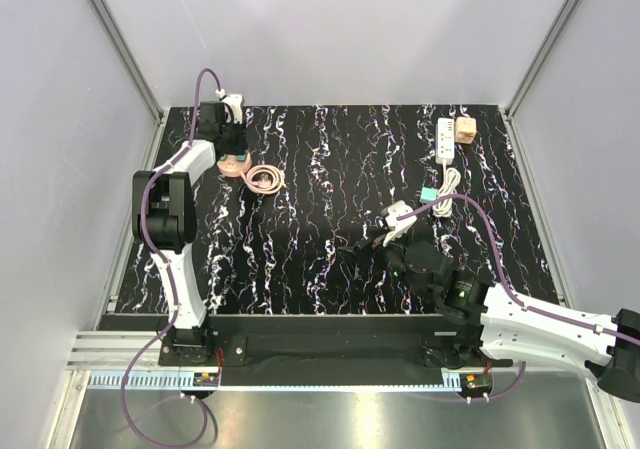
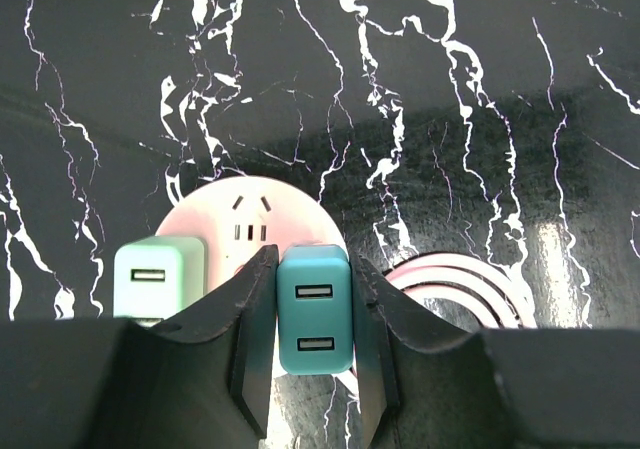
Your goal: Insert the plug
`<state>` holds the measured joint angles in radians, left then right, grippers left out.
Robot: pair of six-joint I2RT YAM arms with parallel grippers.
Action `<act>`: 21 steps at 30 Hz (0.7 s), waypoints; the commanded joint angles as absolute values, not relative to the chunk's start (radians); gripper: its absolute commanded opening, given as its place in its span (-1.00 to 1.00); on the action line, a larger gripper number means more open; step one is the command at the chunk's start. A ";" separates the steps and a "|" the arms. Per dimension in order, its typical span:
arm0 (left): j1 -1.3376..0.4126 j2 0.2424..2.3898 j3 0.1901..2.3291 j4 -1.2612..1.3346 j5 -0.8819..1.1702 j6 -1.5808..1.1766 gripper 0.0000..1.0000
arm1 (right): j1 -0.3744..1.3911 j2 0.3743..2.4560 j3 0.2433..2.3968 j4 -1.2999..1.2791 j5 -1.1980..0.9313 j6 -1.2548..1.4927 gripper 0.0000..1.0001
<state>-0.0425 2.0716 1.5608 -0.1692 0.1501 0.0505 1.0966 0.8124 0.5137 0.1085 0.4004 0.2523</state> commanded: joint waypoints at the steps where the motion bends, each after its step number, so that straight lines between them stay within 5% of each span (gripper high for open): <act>1: -0.040 2.056 1.535 -0.229 0.167 0.040 -1.00 | 1.089 0.802 0.519 0.161 0.399 0.265 0.99; 21: -0.031 2.115 1.609 -0.382 0.111 0.067 -1.00 | 1.088 0.781 0.511 0.158 0.410 0.268 0.99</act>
